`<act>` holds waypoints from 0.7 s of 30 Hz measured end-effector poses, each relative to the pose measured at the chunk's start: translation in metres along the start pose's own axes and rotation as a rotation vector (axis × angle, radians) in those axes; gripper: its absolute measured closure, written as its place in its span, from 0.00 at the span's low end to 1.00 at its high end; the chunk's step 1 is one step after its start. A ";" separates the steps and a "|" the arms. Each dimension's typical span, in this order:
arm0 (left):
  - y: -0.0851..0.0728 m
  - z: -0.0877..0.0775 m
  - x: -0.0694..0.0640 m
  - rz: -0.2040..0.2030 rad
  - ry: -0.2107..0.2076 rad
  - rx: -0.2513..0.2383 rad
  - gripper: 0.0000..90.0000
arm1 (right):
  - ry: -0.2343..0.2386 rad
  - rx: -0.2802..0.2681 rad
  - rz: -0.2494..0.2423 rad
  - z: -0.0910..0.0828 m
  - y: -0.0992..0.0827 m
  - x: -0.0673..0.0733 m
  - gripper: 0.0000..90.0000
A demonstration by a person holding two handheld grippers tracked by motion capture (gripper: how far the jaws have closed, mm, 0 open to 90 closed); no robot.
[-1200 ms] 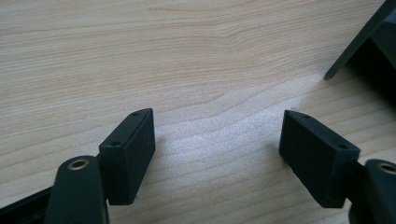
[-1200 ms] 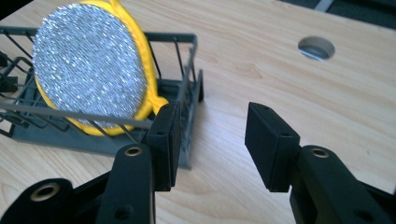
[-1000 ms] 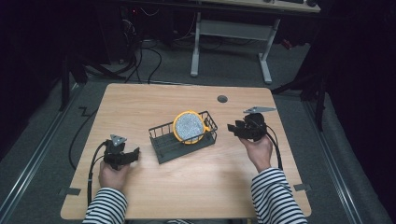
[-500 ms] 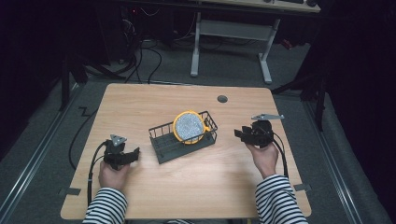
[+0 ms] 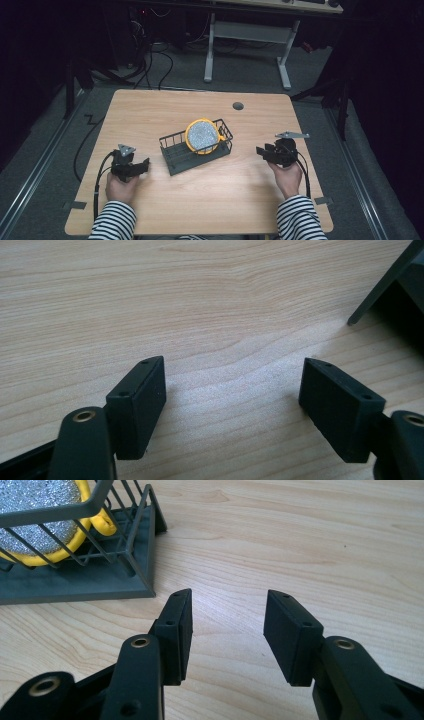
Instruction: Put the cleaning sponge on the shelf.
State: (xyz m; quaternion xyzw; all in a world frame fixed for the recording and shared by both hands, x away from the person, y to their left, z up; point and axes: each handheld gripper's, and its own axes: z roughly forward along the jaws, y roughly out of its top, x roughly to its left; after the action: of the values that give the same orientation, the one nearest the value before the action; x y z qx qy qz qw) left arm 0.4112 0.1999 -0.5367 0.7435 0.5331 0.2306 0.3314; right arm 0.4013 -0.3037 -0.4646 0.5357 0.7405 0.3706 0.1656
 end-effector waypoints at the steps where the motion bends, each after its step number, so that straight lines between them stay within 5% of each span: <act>1: 0.000 0.000 0.000 0.000 0.000 0.000 0.30 | 0.001 0.001 0.008 0.000 -0.002 -0.001 0.61; 21: 0.000 0.000 0.000 0.000 0.000 0.000 0.30 | -0.020 0.013 0.078 0.008 -0.045 -0.018 0.56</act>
State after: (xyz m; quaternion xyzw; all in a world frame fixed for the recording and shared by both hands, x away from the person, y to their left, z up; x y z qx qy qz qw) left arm 0.4111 0.1999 -0.5367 0.7435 0.5331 0.2307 0.3312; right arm 0.3830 -0.3237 -0.5054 0.5690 0.7195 0.3669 0.1548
